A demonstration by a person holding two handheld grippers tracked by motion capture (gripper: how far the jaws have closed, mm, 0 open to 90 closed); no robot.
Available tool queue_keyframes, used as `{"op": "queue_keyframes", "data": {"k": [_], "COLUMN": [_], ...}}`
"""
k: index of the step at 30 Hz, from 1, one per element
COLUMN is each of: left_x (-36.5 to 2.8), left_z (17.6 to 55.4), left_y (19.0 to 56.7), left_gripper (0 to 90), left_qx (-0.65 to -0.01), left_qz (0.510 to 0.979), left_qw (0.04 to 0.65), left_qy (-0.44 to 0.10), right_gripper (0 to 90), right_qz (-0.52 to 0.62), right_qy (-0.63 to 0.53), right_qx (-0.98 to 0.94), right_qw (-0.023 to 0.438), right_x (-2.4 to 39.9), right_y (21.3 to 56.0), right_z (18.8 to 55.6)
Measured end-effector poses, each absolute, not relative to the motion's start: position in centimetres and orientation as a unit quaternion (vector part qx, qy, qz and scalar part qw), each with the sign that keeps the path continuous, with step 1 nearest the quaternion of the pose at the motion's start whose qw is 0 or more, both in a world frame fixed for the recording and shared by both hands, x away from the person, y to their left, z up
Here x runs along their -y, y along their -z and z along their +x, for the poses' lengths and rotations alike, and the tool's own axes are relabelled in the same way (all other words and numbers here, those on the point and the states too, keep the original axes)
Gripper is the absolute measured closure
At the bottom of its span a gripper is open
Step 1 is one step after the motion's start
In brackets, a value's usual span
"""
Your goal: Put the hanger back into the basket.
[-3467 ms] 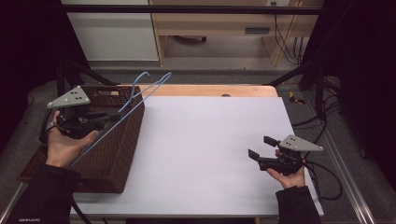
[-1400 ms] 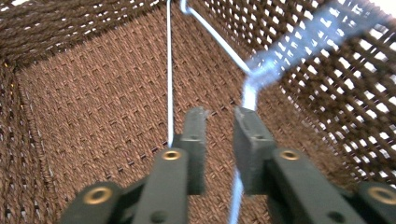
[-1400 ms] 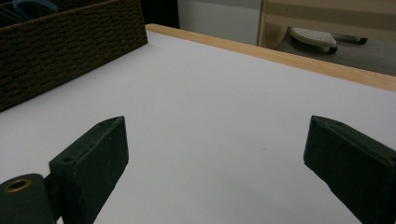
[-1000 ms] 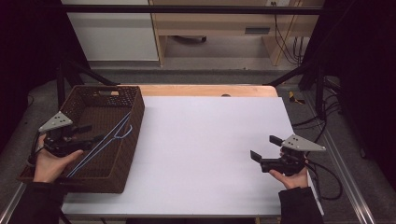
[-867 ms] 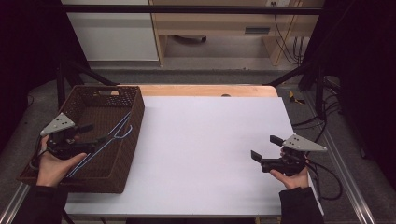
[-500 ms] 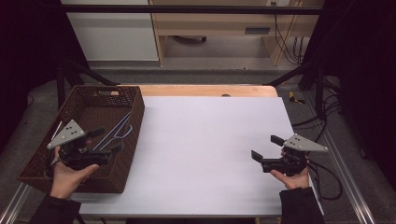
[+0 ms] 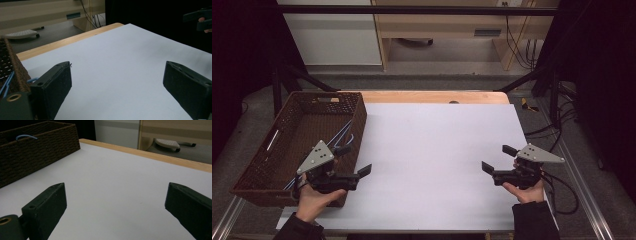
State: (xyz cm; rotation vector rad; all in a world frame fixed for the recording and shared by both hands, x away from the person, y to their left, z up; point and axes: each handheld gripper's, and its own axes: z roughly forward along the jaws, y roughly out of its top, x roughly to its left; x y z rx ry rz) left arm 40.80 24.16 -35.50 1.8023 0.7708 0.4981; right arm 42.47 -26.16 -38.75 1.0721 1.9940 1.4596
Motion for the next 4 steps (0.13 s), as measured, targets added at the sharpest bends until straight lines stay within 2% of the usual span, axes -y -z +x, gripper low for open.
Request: {"op": "queue_keyframes", "data": {"k": [4], "left_x": [-23.95], "left_z": [40.95], "left_y": [36.22], "left_gripper": [8.1], "left_qx": [-0.324], "left_qz": [0.755], "left_qw": [0.533], "left_qy": [-0.204], "right_gripper": [4.1], "right_qz": [0.388], "right_qy": [-0.529], "right_qx": [-0.721], "right_qw": [0.221], "right_x": [26.25], "right_y": [38.74], "right_z": [42.43]}}
